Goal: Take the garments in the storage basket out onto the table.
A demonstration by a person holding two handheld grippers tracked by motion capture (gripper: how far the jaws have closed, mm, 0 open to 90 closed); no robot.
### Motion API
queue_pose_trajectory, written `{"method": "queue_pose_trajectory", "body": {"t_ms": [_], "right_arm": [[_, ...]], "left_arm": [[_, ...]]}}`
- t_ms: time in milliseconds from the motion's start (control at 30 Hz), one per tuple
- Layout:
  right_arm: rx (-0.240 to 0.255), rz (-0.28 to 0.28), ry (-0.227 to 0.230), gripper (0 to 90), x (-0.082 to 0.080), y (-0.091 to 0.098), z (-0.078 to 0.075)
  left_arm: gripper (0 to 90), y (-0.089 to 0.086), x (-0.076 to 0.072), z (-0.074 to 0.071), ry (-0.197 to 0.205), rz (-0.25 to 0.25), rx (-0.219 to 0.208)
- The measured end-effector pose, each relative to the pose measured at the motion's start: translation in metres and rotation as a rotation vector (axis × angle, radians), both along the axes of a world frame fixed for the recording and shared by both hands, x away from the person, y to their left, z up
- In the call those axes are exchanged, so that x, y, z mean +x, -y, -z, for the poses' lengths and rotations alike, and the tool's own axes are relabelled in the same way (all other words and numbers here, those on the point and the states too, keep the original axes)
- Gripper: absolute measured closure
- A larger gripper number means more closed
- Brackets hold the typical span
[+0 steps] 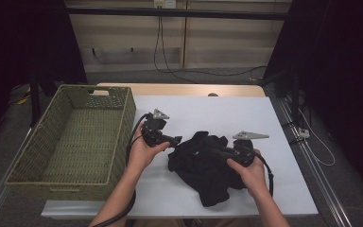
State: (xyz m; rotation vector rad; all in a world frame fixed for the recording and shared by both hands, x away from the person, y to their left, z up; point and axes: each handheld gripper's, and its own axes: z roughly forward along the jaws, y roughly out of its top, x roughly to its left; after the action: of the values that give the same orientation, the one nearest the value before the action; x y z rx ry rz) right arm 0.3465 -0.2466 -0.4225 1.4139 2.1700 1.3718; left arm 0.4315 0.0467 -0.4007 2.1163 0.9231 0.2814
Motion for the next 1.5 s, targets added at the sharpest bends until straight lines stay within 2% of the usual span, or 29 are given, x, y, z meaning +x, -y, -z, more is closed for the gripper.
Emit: {"method": "queue_pose_trajectory", "body": {"t_ms": [33,100,200,367,433,500,600,667,700,733,800,933,1067,1267,1300,1367,1433,1500], "right_arm": [[-0.012,0.016,0.012,82.5,0.001,0.002,-0.002],[0.001,0.044,0.032,82.6,0.005,0.007,-0.006],[-0.020,0.074,0.065,81.8,0.009,0.012,-0.012],[-0.022,0.109,0.095,82.0,0.018,0.020,-0.019],[-0.027,0.111,0.101,82.0,0.019,0.022,-0.019],[-0.038,0.112,0.089,81.8,0.018,0.023,-0.018],[-0.011,0.121,0.073,81.9,0.018,0.027,-0.016],[-0.005,0.138,0.083,81.9,0.018,0.029,-0.018],[0.008,0.165,0.097,81.9,0.019,0.034,-0.021],[0.008,0.165,0.097,81.9,0.019,0.034,-0.021],[0.018,0.187,0.105,81.7,0.020,0.038,-0.024],[0.010,0.223,0.089,81.3,0.024,0.048,-0.025],[0.004,0.219,0.056,81.6,0.031,0.058,-0.019],[-0.008,0.215,0.027,82.0,0.047,0.072,-0.015],[-0.021,0.226,0.024,82.0,0.050,0.074,-0.015],[-0.011,0.250,0.015,81.5,0.058,0.076,-0.013],[-0.024,0.249,0.010,77.9,0.062,0.075,-0.011],[-0.072,0.255,0.005,68.3,0.064,0.070,-0.007]], "left_arm": [[8.3,0.000,0.000,0.000,0.000,-0.002,0.000],[8.4,0.000,0.000,0.000,-0.001,-0.001,0.000],[8.7,0.001,0.000,0.000,0.005,0.004,0.008],[9.0,0.002,0.000,0.002,0.001,0.014,0.011],[9.0,0.003,0.000,0.003,0.000,0.006,0.006],[9.0,0.003,0.001,0.004,0.003,0.005,0.011],[9.2,0.004,0.001,0.003,0.001,0.010,0.012],[9.2,0.005,0.000,0.002,0.002,0.011,0.001],[9.2,0.007,-0.002,0.001,0.015,-0.002,0.007],[9.2,0.006,-0.001,0.000,0.007,0.019,0.004],[9.2,0.007,-0.002,-0.002,0.012,0.022,-0.001],[9.1,0.006,-0.002,0.000,0.006,0.020,0.003],[9.1,0.005,-0.002,0.000,0.005,0.019,0.002],[9.0,0.005,-0.001,0.001,0.001,0.016,-0.003],[9.0,0.005,-0.001,0.001,-0.002,0.018,0.000],[9.0,0.005,-0.001,0.001,0.000,0.016,0.003],[9.0,0.005,-0.001,0.001,0.003,0.019,0.006],[9.0,0.004,-0.001,0.001,0.003,0.020,0.005]]}}
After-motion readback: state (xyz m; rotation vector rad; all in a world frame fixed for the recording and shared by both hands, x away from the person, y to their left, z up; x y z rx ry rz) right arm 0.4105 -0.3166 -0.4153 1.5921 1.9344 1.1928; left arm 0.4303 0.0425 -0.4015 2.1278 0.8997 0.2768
